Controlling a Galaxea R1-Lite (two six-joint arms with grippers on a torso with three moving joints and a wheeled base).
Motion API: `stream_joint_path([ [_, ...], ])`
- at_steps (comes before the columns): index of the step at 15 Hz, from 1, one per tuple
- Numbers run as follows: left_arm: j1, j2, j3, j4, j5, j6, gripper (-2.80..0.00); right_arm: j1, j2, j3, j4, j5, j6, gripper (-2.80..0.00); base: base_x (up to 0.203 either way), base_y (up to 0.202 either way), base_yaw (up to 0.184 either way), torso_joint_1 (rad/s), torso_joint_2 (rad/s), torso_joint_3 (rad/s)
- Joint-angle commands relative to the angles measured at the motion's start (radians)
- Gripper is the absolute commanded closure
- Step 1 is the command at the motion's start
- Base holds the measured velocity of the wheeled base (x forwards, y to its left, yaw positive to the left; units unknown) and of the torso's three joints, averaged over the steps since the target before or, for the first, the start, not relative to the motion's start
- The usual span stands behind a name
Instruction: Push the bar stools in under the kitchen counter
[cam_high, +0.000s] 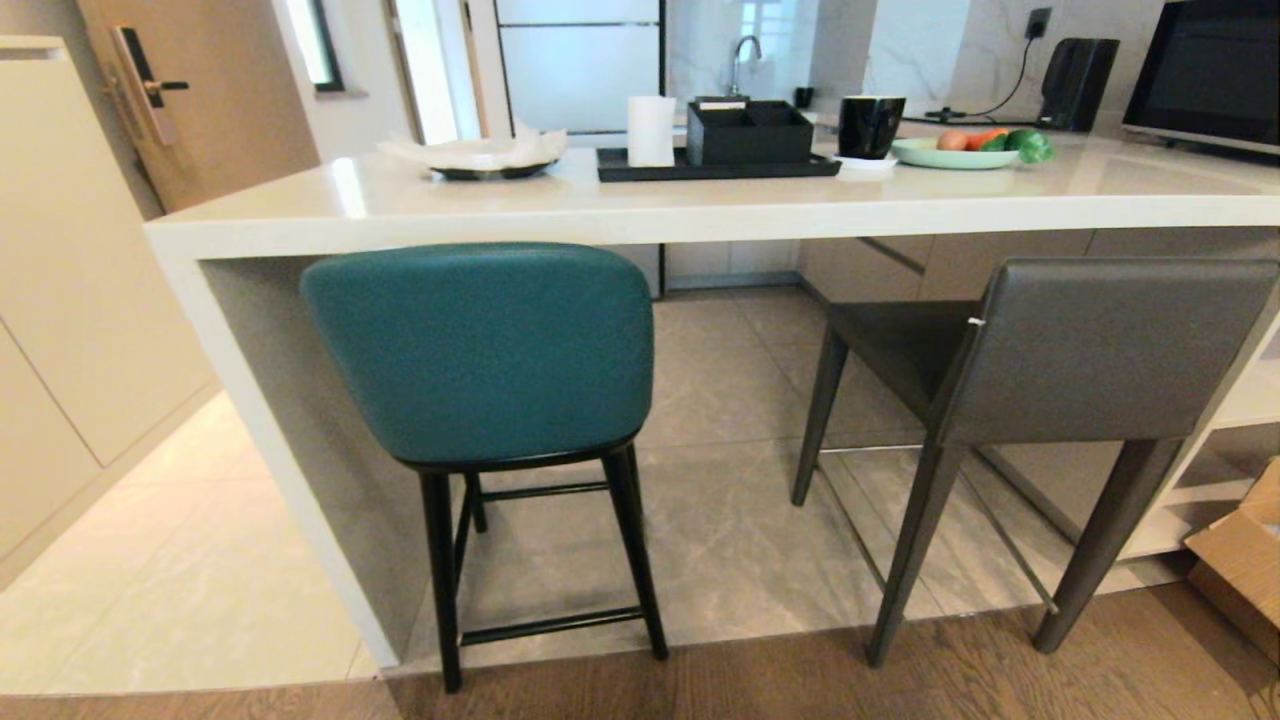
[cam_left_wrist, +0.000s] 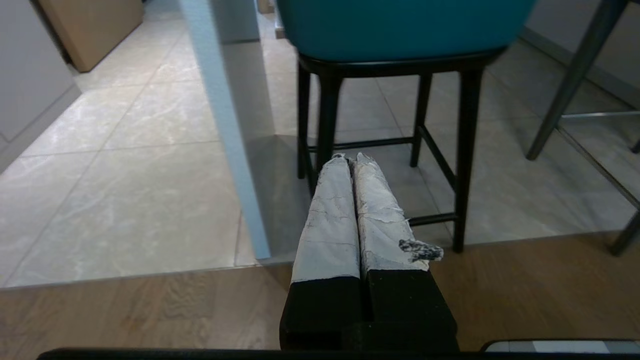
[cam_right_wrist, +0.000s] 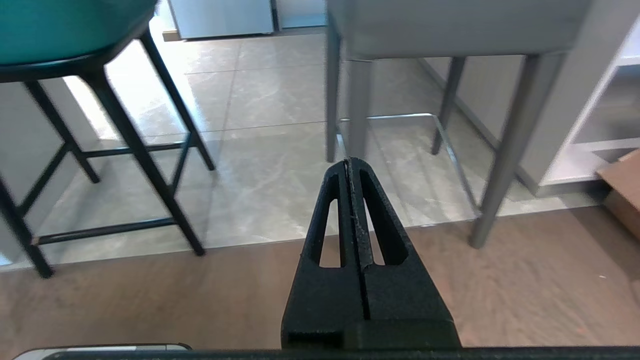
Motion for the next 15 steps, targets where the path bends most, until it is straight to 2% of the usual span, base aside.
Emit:
stream_joint_path([
  [1,0.0,0.002,0.0,0.0,0.0,0.0,0.0,0.0,0.001,0.002,0.0,0.0,0.0,0.0,0.0,-0.192,0.0,0.002,0.0,0.002],
  [12,0.0,0.002,0.0,0.0,0.001,0.0,0.0,0.0,0.001,0.002,0.0,0.002,-0.002,0.0,0.0,-0.195,0.002,0.002,0.0,0.002],
  [15,0.0,0.002,0.0,0.0,0.013,-0.004,0.0,0.0,0.001,0.002,0.0,0.0,0.0,0.0,0.0,-0.065,0.002,0.002,0.0,0.003],
])
